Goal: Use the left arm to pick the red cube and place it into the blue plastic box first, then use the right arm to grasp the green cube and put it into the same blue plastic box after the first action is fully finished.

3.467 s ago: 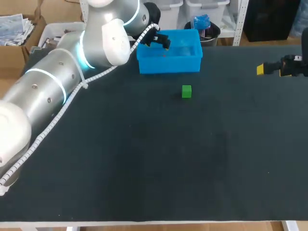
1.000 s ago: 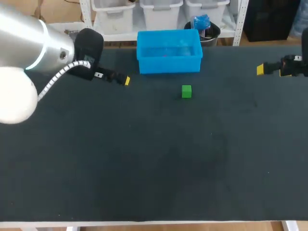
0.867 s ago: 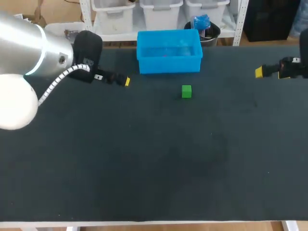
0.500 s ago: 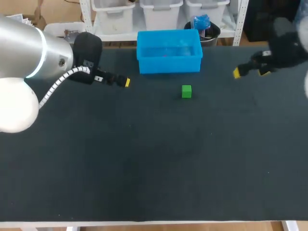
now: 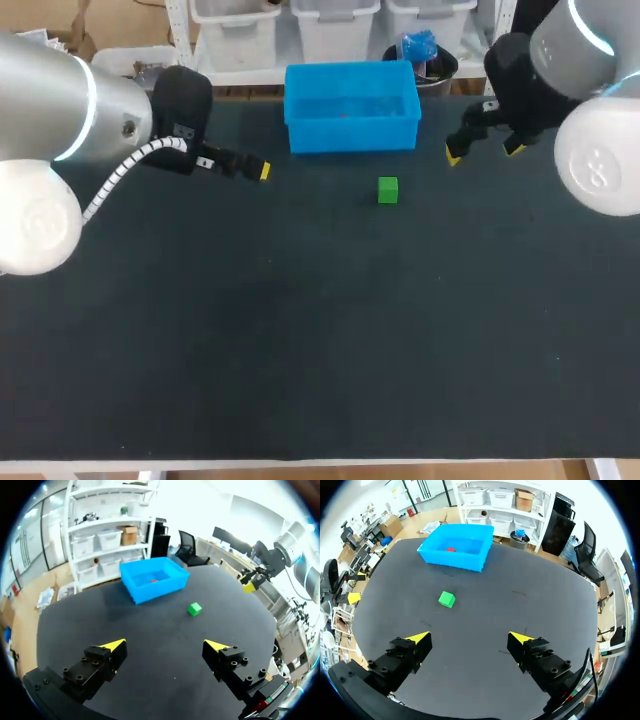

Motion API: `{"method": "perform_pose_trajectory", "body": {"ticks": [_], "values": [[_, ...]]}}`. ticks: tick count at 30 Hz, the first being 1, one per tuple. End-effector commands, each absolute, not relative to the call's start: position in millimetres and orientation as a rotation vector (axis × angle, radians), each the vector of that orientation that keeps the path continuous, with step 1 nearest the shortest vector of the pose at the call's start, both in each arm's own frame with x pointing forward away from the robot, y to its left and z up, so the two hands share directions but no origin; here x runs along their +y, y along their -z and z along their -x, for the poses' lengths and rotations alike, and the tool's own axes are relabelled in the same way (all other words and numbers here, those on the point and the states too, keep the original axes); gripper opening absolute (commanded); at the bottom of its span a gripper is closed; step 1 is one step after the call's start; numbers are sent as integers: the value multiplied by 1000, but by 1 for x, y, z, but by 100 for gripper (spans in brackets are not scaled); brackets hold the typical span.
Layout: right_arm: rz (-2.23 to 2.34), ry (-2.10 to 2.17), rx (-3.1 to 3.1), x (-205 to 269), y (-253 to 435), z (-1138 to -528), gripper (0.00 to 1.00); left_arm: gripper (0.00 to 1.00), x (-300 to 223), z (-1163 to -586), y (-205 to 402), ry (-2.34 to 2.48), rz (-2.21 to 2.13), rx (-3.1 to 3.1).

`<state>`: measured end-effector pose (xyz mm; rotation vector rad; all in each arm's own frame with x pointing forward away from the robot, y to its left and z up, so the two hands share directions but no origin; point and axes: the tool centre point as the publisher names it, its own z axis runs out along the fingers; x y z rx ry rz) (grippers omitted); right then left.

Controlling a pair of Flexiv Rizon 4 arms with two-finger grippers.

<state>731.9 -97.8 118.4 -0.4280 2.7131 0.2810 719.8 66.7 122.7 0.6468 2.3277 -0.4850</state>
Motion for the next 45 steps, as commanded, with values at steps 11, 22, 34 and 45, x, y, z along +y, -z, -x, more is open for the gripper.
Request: {"method": "perform_pose_trajectory", "body": {"ticks": [11,22,34,45], "values": [[317,-158,2814,-85,-106,-738,100,100,68,-720,-122,495,-651,2323],[145,25,2995,-37,-82,-772,100,100,68,-720,-122,495,-651,2323],[121,39,3045,-8,-64,-792,100,100,68,-720,-122,495,-651,2323],[100,0,3083,1,-51,-799,100,100,68,-720,-122,495,-651,2323]]}}
